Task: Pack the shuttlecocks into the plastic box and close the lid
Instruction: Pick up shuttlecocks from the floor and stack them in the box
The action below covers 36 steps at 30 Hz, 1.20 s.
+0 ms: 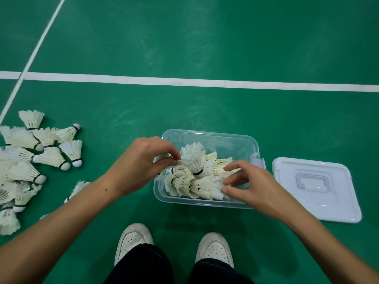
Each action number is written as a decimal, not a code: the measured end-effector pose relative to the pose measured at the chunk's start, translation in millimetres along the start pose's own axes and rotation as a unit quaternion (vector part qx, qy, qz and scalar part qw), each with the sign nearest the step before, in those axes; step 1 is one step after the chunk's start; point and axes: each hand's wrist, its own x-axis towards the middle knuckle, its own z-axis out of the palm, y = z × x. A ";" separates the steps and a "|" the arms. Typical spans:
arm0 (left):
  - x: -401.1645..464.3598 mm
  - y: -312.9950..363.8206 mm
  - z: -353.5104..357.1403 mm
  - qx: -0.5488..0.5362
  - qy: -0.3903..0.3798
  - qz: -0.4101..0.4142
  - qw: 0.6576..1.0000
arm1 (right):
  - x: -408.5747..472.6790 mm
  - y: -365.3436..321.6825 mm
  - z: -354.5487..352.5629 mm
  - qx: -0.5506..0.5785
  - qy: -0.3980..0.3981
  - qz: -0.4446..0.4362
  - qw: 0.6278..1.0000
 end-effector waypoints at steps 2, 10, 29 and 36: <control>9.5 2.4 -2.0 0.022 -0.024 0.025 0.999 | -3.0 -4.8 -14.2 -0.024 0.045 -0.040 0.998; 51.1 21.7 1.0 0.104 -0.130 0.150 0.975 | 17.3 -43.9 -18.2 -0.157 0.078 -0.244 0.954; 16.3 14.2 17.2 -0.052 -0.010 0.009 0.999 | -26.2 17.2 -32.5 -0.147 0.168 -0.117 0.968; 7.4 10.9 21.5 -0.060 -0.002 0.003 0.998 | -24.0 14.5 -19.0 -0.214 0.112 -0.103 0.965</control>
